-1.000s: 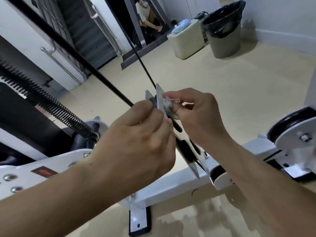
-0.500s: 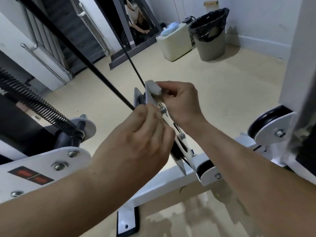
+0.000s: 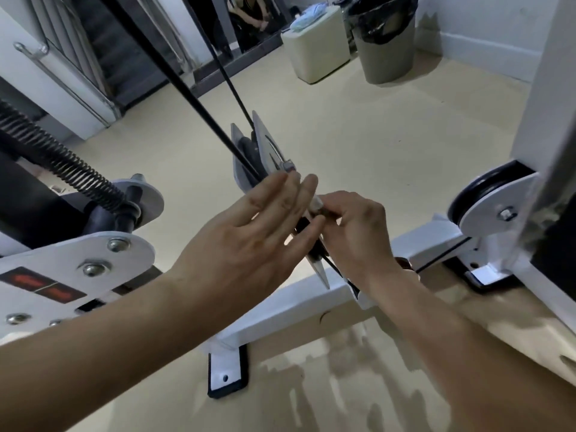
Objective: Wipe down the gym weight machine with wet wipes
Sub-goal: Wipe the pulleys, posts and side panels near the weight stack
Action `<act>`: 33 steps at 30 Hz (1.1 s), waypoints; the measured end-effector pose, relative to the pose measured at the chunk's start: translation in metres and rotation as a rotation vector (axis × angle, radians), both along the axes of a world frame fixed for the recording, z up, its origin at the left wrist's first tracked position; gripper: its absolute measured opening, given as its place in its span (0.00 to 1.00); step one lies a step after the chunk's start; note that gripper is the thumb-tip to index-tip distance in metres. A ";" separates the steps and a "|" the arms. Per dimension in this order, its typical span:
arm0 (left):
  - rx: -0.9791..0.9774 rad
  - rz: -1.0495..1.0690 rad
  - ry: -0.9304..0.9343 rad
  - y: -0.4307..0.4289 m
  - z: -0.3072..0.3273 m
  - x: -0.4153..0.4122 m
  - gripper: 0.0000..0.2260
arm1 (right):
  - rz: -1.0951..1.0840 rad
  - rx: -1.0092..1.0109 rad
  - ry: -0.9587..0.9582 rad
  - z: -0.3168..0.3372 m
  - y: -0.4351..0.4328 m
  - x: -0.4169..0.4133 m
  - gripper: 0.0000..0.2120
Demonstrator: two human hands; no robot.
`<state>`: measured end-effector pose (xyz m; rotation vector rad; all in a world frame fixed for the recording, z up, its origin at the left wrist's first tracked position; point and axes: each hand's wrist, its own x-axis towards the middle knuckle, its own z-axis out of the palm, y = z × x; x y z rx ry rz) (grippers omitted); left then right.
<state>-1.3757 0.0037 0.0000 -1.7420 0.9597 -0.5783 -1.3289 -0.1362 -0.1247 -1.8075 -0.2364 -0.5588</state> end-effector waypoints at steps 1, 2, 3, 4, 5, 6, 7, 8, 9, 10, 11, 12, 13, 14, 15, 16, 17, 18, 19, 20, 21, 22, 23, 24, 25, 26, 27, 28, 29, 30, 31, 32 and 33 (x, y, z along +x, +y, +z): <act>0.023 0.003 0.007 0.000 -0.005 0.000 0.23 | -0.019 -0.066 0.010 -0.007 -0.004 -0.001 0.17; 0.026 0.002 0.009 0.000 -0.009 0.000 0.22 | -0.042 -0.122 0.005 -0.009 -0.007 -0.002 0.18; 0.012 0.002 0.008 0.001 -0.013 0.001 0.22 | -0.066 -0.159 -0.016 -0.005 -0.011 -0.003 0.19; -0.013 0.000 0.009 0.000 -0.014 0.003 0.24 | -0.074 -0.150 -0.038 0.001 -0.012 -0.001 0.18; -0.038 -0.008 0.010 -0.002 -0.015 0.005 0.25 | -0.062 -0.057 -0.050 0.008 -0.012 0.000 0.15; -0.053 -0.012 0.016 -0.002 -0.015 0.006 0.26 | -0.025 0.086 -0.041 0.014 -0.010 0.002 0.12; -0.059 -0.011 0.028 -0.002 -0.014 0.007 0.26 | 0.013 0.203 -0.012 0.017 -0.007 0.002 0.09; -0.064 -0.004 0.047 -0.001 -0.013 0.007 0.24 | 0.039 0.264 0.027 0.012 -0.003 -0.002 0.09; -0.079 0.005 0.067 0.000 -0.012 0.007 0.22 | 0.038 0.245 0.056 0.000 0.000 -0.009 0.08; -0.093 0.011 0.080 0.002 -0.012 0.006 0.20 | 0.021 0.196 0.082 -0.017 0.004 -0.018 0.07; -0.100 0.013 0.084 0.004 -0.013 0.005 0.20 | -0.008 0.130 0.096 -0.034 0.005 -0.030 0.09; -0.103 0.010 0.086 0.003 -0.014 0.003 0.20 | -0.038 0.080 0.094 -0.047 0.005 -0.040 0.11; -0.101 0.008 0.087 0.002 -0.016 0.001 0.22 | -0.063 0.055 0.092 -0.056 0.003 -0.045 0.12; -0.103 0.015 0.090 0.000 -0.018 0.000 0.24 | -0.072 0.037 0.084 -0.061 0.000 -0.045 0.11; -0.114 0.028 0.098 -0.001 -0.021 0.000 0.25 | -0.079 0.008 0.069 -0.059 -0.004 -0.044 0.10; -0.130 0.044 0.108 -0.002 -0.022 -0.001 0.26 | -0.096 -0.004 0.066 -0.055 -0.008 -0.043 0.09; -0.146 0.056 0.112 -0.003 -0.023 0.000 0.25 | -0.121 0.037 0.094 -0.050 -0.013 -0.042 0.08; -0.156 0.062 0.109 -0.003 -0.023 0.001 0.25 | -0.149 0.147 0.167 -0.045 -0.018 -0.038 0.08; -0.161 0.069 0.109 -0.004 -0.024 0.002 0.26 | -0.158 0.291 0.238 -0.037 -0.024 -0.030 0.08; -0.163 0.077 0.115 -0.005 -0.024 0.001 0.26 | -0.137 0.420 0.277 -0.027 -0.028 -0.019 0.11; -0.158 0.083 0.126 -0.006 -0.025 0.000 0.25 | -0.066 0.496 0.283 -0.019 -0.028 -0.006 0.15; -0.153 0.081 0.142 -0.007 -0.026 0.000 0.23 | 0.031 0.530 0.267 -0.012 -0.026 0.006 0.17; -0.157 0.075 0.153 -0.008 -0.026 0.000 0.23 | 0.126 0.518 0.249 -0.008 -0.023 0.015 0.16; -0.164 0.073 0.158 -0.009 -0.026 0.000 0.23 | 0.183 0.467 0.244 -0.008 -0.017 0.021 0.14; -0.172 0.077 0.161 -0.009 -0.025 0.000 0.24 | 0.199 0.411 0.247 -0.012 -0.013 0.023 0.12; -0.178 0.082 0.165 -0.008 -0.024 0.001 0.24 | 0.175 0.363 0.259 -0.020 -0.010 0.022 0.10; -0.187 0.080 0.166 -0.008 -0.024 0.001 0.26 | 0.143 0.330 0.271 -0.027 -0.010 0.020 0.09; -0.193 0.074 0.161 -0.009 -0.024 0.001 0.28 | 0.117 0.313 0.280 -0.031 -0.012 0.019 0.08; -0.196 0.060 0.156 -0.010 -0.025 0.001 0.31 | 0.106 0.323 0.283 -0.030 -0.015 0.020 0.09; -0.198 0.052 0.156 -0.012 -0.026 0.000 0.33 | 0.086 0.375 0.300 -0.026 -0.019 0.026 0.11; -0.204 0.048 0.160 -0.013 -0.027 0.000 0.33 | 0.074 0.458 0.316 -0.020 -0.022 0.034 0.13; -0.211 0.050 0.165 -0.014 -0.028 0.000 0.33 | 0.063 0.501 0.309 -0.014 -0.023 0.042 0.16; -0.215 0.058 0.175 -0.014 -0.029 0.000 0.33 | 0.072 0.486 0.287 -0.010 -0.022 0.049 0.17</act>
